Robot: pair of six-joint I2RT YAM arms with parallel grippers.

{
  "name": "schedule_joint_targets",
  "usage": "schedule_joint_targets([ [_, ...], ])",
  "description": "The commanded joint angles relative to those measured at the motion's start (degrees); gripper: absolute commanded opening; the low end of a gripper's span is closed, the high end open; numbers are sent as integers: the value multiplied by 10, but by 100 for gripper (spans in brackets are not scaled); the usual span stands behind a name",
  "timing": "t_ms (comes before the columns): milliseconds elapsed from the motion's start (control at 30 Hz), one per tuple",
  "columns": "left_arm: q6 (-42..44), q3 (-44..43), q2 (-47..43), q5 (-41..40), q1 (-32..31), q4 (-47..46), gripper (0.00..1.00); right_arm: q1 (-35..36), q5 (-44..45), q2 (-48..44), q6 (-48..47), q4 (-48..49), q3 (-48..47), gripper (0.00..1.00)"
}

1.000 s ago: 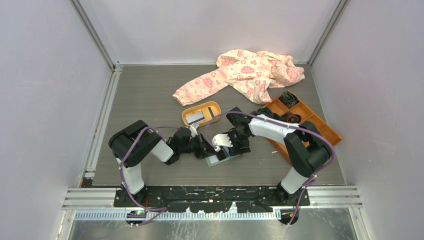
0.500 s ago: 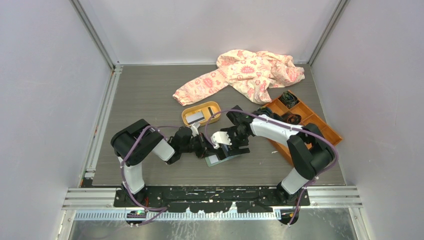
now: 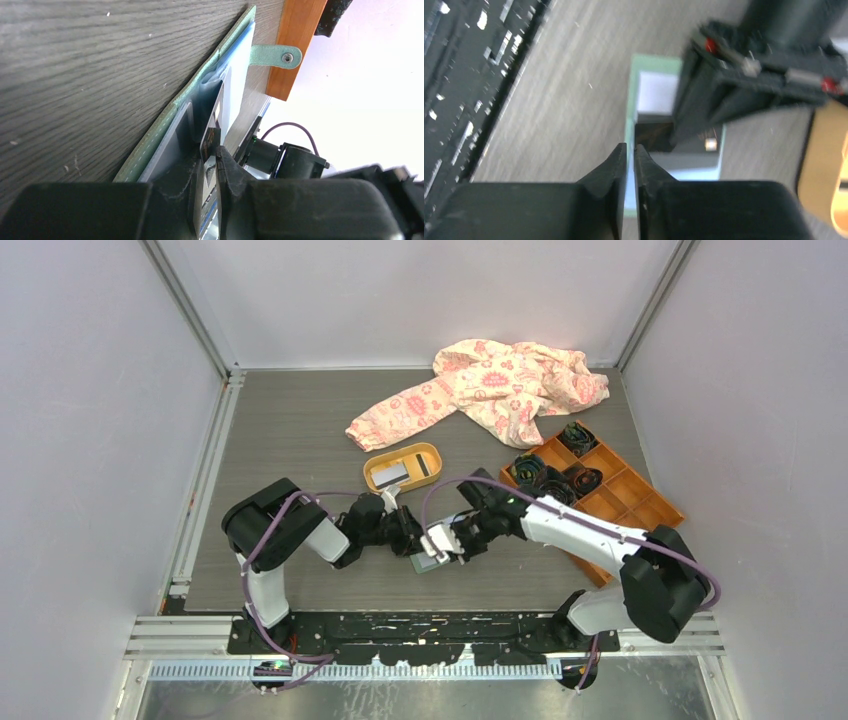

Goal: Put the credit cards into the card holder
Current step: Insert the credit card into the card holder.

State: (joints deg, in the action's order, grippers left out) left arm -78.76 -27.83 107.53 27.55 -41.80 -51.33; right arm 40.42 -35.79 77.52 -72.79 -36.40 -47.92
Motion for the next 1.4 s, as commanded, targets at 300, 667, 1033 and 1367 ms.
schedule_joint_targets([
  [300,15,-3,6,-1,2,4,17,140,147,58,76,226,43,2],
  [667,16,-5,10,1,3,4,18,161,229,90,72,255,42,2],
  [1033,15,-5,12,5,3,1,19,140,266,86,38,218,38,2],
  [1367,15,-10,19,7,3,-2,21,80,248,60,25,175,26,2],
])
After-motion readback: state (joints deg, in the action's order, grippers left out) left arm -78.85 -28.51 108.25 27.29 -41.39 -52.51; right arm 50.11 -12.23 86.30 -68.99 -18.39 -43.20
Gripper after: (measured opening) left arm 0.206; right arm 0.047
